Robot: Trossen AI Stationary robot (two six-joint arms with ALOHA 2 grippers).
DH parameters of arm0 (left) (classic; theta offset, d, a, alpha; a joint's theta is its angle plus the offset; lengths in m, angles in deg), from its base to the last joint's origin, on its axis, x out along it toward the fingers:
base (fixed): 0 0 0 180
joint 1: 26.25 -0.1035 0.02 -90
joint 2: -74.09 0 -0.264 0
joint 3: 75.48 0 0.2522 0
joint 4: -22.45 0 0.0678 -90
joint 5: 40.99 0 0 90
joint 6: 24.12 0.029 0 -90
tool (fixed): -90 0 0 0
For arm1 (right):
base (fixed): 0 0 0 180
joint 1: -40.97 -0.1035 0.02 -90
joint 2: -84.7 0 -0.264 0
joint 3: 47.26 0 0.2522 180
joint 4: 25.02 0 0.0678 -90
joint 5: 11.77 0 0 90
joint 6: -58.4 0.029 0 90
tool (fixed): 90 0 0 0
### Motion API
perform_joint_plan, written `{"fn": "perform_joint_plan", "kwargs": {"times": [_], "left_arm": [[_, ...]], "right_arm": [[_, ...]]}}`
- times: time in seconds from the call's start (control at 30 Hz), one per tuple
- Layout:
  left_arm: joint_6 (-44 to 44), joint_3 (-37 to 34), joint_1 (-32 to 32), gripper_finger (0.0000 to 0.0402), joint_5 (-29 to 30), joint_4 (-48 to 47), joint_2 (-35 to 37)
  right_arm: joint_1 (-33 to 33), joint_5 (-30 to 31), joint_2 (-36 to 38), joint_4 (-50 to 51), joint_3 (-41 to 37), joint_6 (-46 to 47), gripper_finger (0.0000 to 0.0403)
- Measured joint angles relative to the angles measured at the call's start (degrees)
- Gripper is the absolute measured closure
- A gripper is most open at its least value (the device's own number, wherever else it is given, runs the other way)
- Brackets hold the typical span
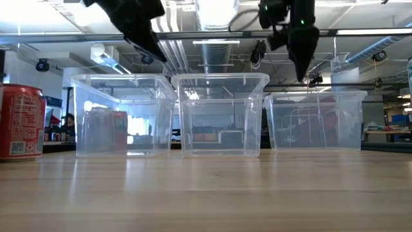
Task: Sort soda cans
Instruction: Adjust the transparent bins to align them on the table
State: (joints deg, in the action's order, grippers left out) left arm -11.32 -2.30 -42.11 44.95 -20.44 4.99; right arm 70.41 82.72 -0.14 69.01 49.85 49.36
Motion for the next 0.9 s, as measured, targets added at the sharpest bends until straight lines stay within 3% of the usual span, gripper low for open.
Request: {"fn": "perform_joint_plan", "kwargs": {"times": [0.23,0.43,0.6,0.73,0.9], "left_arm": [[-0.5,-9.3,0.1,0.0281,2.0,15.4,7.8],[-4.6,-16.6,0.1,0.0281,5.3,23.4,10.2],[-9.6,-22.4,0.1,0.0281,6.2,28.9,10.7],[-10.8,-25.7,0.1,0.0281,8.1,31.8,10.6],[-13.8,-28.2,0.1,0.0281,8.1,36.3,10.7]], "right_arm": [[3.7,4.3,-0.1,-2.9,-4.9,-4.5,0.0184],[5.9,1.2,-0.6,-7.7,-8.0,-8.5,0.0184],[7.2,-1.4,-0.8,-10.8,-10.7,-2.5,0.0187],[7.5,-1.5,-0.8,-11.0,-11.3,8.8,0.0217],[7.6,-1.5,-0.8,-10.7,-11.4,6.3,0.0295]]}}
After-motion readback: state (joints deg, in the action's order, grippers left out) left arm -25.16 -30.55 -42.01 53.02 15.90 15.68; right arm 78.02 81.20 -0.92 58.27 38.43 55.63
